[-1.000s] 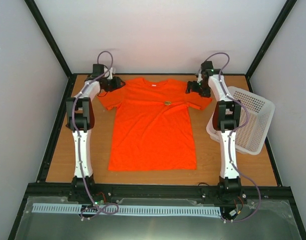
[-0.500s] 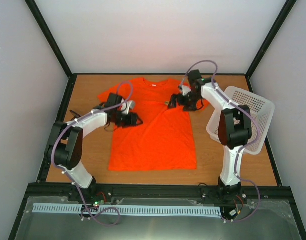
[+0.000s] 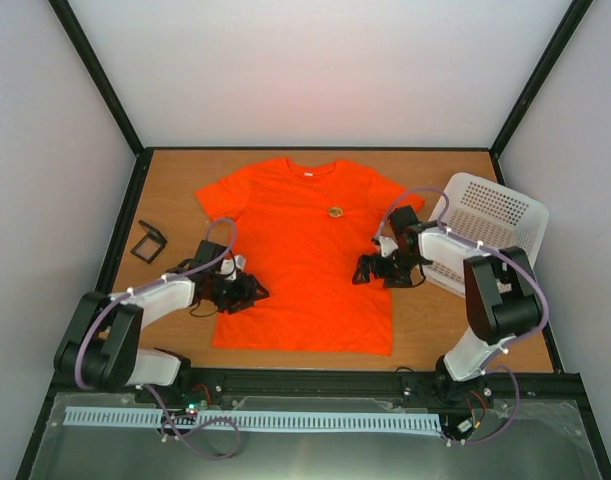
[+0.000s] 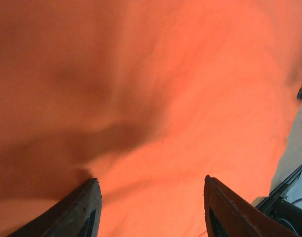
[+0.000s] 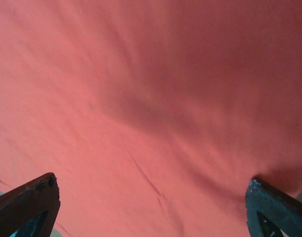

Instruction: Pin the brooch onto the clothing

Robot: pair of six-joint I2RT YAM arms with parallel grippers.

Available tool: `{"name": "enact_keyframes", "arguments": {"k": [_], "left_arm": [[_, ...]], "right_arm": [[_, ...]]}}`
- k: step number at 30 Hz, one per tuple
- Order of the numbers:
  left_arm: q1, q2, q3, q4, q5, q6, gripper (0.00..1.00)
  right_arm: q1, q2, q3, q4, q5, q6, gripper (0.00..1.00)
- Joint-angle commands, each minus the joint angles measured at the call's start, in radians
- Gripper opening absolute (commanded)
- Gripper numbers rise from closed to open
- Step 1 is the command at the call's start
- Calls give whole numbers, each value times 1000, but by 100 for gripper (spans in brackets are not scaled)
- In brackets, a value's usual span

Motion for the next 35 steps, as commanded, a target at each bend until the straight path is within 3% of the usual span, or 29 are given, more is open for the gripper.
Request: {"name": "enact_keyframes", "arguments": {"k": [1,5,9,10,12,13,18,22,29,35], "left_arm": [[2,-144,-37,-58,-50,-90,58],[2,-343,69,-182,-119,-66,63],[6,-532,284,-286,-225,-34,73],[7,-568,345,-304,-264,-25,78],[8,-625,478,-332,-342,1,97],[8,-644,542,-338,-373,26,100],[8,-666,858,-403,-516,162,100],[8,-664,1082,-416,-627,246,100],[8,-726,1136,-330,-713,327,100],[8,-714,1108,-344,-688,314,100]], "right_arm": [[3,-117,-95,-19,60,26,100],[3,-304,8,-168,108,10,100],[-1,-512,216,-320,157,0,100],[-1,-560,264,-336,164,1,100],[-1,-673,358,-350,212,27,100],[-1,-717,402,-349,233,33,100],[-2,-884,563,-313,313,56,100],[-2,-944,715,-336,467,109,100],[-1,-964,855,-397,615,173,100],[-1,-939,877,-418,628,200,100]]}}
